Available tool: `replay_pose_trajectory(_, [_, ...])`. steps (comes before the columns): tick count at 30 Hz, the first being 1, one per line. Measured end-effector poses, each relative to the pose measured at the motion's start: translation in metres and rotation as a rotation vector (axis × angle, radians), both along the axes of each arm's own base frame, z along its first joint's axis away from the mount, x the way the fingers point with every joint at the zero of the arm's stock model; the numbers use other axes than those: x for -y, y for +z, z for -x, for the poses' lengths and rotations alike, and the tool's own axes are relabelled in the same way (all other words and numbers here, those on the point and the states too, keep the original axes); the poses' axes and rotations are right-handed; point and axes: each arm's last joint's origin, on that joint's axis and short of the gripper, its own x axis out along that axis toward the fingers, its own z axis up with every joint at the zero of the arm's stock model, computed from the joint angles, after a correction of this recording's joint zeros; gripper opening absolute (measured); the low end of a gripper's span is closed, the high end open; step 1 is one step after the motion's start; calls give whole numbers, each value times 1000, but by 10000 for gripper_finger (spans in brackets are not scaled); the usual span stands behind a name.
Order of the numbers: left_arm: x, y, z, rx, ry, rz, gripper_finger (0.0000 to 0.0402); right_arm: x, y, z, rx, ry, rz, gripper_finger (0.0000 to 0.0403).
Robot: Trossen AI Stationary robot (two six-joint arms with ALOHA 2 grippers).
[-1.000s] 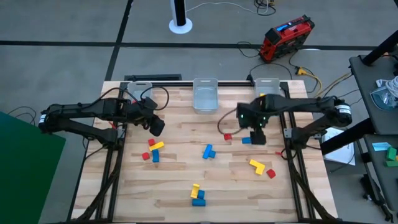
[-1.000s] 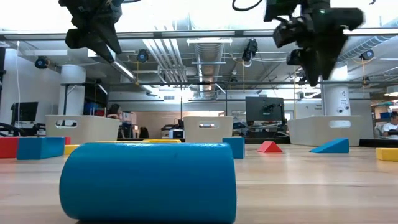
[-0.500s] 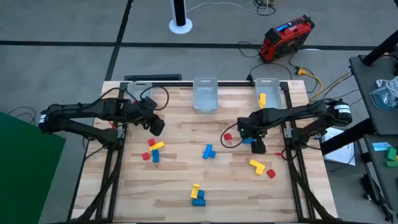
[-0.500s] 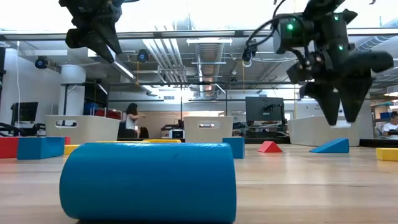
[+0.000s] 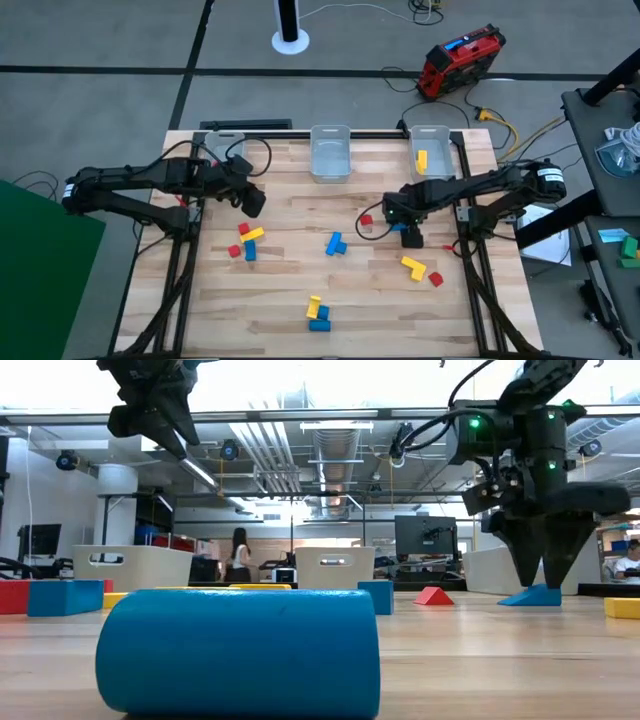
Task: Sort blocks
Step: Put the blue block into the middle gray bin
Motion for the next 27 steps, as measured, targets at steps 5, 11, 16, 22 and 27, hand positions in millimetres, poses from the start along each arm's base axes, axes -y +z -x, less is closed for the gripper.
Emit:
replay_pose_trajectory(5, [0,0,0,2,0,0,155,0,-4,1,12,-14,0,231])
replay_pose_trajectory(11, [0,1,-1,19,0,-1,155,0,-6,1,20,-7,1,209])
replay_pose_trajectory(16, [0,1,-2,22,0,-1,155,0,-13,5,24,-7,2,189])
replay_pose_trajectory(22, [0,1,-2,23,0,-1,155,-1,-19,8,23,-26,0,161])
replay_pose_trajectory(27, [0,2,-2,27,0,-2,155,-1,-19,8,25,-32,0,126])
